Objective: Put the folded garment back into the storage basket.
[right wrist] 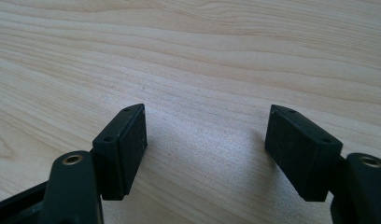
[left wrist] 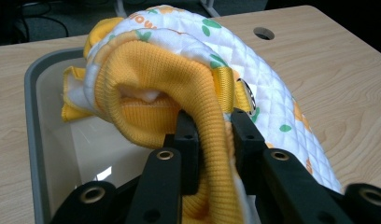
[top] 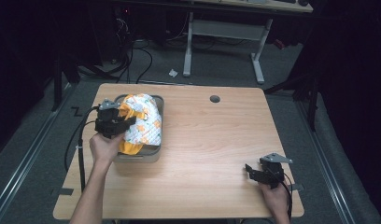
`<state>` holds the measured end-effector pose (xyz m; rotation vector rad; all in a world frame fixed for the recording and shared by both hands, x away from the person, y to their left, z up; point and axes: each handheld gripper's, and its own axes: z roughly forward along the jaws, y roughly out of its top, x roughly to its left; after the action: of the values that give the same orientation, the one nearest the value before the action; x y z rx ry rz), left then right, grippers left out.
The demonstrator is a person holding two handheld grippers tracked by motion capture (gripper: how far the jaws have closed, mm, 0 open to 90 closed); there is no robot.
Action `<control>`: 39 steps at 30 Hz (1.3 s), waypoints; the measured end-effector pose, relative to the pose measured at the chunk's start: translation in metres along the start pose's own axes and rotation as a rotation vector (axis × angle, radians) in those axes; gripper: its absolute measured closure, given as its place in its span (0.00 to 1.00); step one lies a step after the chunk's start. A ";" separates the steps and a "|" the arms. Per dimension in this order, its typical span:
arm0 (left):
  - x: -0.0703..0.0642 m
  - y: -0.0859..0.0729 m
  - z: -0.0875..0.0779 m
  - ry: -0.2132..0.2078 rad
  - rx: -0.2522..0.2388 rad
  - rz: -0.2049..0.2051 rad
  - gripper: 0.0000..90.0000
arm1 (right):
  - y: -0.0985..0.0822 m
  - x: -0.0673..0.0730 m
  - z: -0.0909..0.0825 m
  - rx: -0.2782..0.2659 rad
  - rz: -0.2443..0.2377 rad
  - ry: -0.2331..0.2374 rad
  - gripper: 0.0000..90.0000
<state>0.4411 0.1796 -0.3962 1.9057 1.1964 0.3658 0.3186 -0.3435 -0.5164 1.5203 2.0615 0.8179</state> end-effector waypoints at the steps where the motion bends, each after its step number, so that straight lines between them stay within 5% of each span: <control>1: 0.000 0.000 0.000 0.000 0.000 0.000 0.84 | 0.000 0.000 0.000 0.000 0.000 0.000 0.33; 39: 0.019 -0.011 0.051 0.030 0.134 -0.035 0.84 | 0.000 0.000 0.000 0.000 0.000 0.000 0.33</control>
<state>0.4756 0.1725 -0.4394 1.9969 1.3009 0.3035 0.3186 -0.3435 -0.5164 1.5204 2.0613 0.8180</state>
